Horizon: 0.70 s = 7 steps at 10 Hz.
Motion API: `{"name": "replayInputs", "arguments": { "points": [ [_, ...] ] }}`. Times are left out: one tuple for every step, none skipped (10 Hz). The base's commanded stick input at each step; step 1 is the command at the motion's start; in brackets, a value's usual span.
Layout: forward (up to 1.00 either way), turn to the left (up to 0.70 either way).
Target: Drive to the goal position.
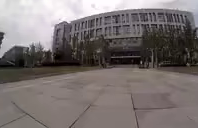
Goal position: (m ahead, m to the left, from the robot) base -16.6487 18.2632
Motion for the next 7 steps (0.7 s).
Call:
{"name": "replayInputs", "arguments": {
  "points": [
    [0.0, 0.7],
    [0.0, 0.7],
    [0.0, 0.7],
    [0.0, 0.7],
    [0.0, 0.7],
    [0.0, 0.7],
    [0.0, 0.7]
  ]
}}
